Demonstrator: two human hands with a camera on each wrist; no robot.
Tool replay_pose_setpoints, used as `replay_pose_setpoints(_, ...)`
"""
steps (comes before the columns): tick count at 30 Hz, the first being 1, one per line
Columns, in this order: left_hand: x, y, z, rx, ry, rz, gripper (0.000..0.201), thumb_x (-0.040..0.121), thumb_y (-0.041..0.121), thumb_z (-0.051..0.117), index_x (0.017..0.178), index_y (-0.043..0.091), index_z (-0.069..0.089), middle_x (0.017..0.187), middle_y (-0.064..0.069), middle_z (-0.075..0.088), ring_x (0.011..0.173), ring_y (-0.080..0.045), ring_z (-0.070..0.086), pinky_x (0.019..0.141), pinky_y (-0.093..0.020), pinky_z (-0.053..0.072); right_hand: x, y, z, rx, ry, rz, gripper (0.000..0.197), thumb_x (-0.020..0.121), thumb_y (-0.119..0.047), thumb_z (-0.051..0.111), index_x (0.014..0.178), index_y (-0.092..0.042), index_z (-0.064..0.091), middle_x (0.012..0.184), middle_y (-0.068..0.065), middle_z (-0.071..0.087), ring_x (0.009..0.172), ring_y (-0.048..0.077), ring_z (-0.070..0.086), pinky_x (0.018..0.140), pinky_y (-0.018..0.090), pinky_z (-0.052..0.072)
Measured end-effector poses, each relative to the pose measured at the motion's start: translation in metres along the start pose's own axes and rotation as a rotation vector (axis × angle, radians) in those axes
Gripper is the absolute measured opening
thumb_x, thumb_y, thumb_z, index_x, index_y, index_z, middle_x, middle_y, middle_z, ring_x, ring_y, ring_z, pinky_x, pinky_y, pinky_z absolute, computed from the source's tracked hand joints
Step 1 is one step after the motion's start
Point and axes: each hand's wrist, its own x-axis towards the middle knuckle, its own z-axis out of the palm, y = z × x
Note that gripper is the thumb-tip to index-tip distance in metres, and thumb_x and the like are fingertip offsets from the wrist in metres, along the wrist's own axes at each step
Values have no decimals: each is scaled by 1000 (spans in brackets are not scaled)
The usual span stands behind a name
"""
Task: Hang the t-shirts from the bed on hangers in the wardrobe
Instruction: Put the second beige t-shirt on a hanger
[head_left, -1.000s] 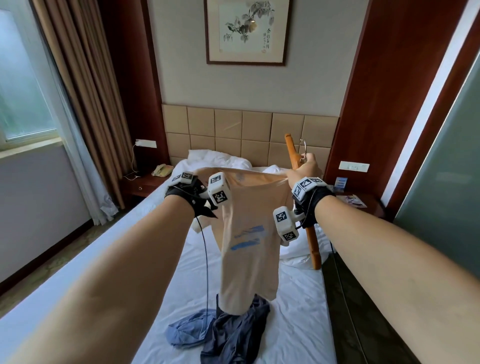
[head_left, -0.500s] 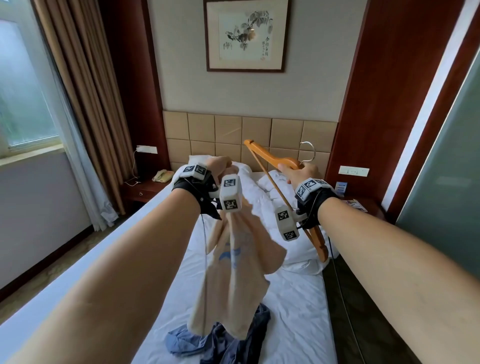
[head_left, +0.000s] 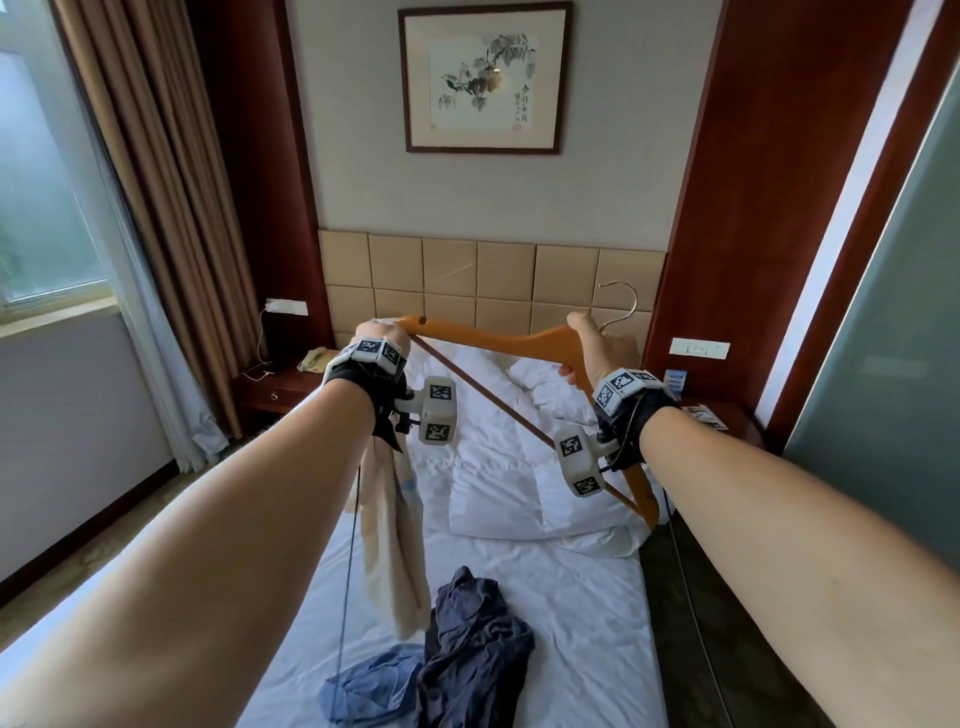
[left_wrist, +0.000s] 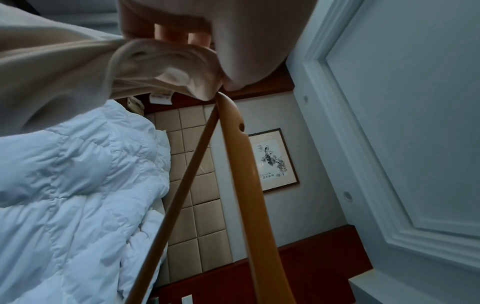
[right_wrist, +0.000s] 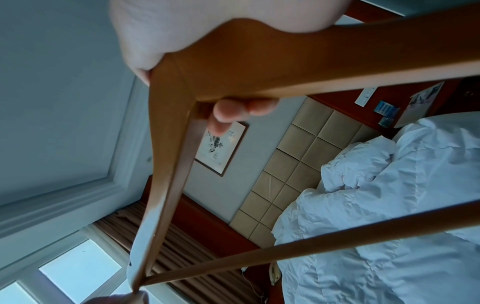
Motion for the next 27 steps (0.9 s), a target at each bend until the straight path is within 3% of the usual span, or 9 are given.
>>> replay_pose_setpoints(2, 4, -5, -2, -13, 112, 8, 36, 96, 23, 40, 119, 6, 63, 109, -12, 68, 100, -32, 65, 90, -36, 52, 3, 0, 2, 4, -4, -4, 57, 70, -60, 64, 70, -4, 73, 62, 17, 71, 45, 24, 63, 47, 28, 46)
replay_pose_setpoints(6, 9, -9, -6, 93, 214, 78, 33, 99, 24, 41, 116, 10, 67, 118, -13, 67, 111, -33, 61, 95, -34, 47, 2, -1, 3, -36, -43, -46, 52, 74, -53, 66, 71, -1, 71, 59, 17, 69, 41, 23, 61, 40, 22, 42)
replay_pose_setpoints(8, 11, -9, -7, 144, 229, 103, 33, 99, 25, 45, 116, 11, 69, 117, -14, 68, 110, -33, 61, 90, -32, 45, 0, -1, 6, -49, -59, -70, 51, 75, -50, 68, 69, 0, 70, 57, 18, 68, 40, 24, 61, 38, 22, 41)
replay_pose_setpoints(11, 8, -6, -9, 258, 175, 105, 31, 95, 27, 51, 103, 8, 73, 108, -13, 70, 92, -31, 62, 74, -30, 44, -2, -2, 17, -43, -60, -86, 50, 73, -49, 71, 68, 0, 69, 54, 16, 67, 43, 27, 64, 38, 23, 43)
replay_pose_setpoints(16, 0, 0, -4, 427, 126, 152, 26, 87, 25, 56, 98, 6, 71, 102, -14, 68, 88, -33, 66, 72, -33, 50, -6, -7, 30, -108, -126, -117, 53, 79, -54, 66, 68, -2, 71, 52, 11, 68, 44, 21, 63, 45, 26, 49)
replay_pose_setpoints(20, -9, 4, 5, 501, 49, 278, 18, 78, 28, 61, 79, 16, 74, 83, -8, 65, 74, -29, 65, 71, -32, 57, -11, -13, 39, -202, -263, -162, 55, 76, -63, 68, 72, -9, 73, 60, 6, 71, 48, 14, 64, 51, 22, 53)
replay_pose_setpoints(23, -14, 9, 10, 563, -48, 407, 16, 82, 29, 62, 79, 25, 77, 83, -1, 70, 80, -25, 66, 75, -33, 57, -11, -14, 45, -209, -395, -173, 33, 71, -38, 81, 87, -12, 71, 67, 5, 72, 55, 18, 63, 52, 26, 50)
replay_pose_setpoints(25, -14, 11, 11, 572, -68, 479, 24, 87, 19, 57, 85, 31, 77, 92, 2, 74, 88, -23, 68, 81, -35, 58, -12, -16, 46, -269, -441, -214, 23, 72, -23, 80, 90, -17, 66, 69, 2, 69, 55, 15, 63, 54, 26, 51)
replay_pose_setpoints(27, -13, 11, 11, 580, -73, 515, 34, 88, 9, 52, 85, 33, 76, 96, 1, 74, 88, -23, 69, 82, -37, 58, -15, -18, 46, -305, -439, -250, 24, 74, -19, 78, 92, -22, 62, 73, 0, 68, 55, 10, 64, 58, 26, 54)
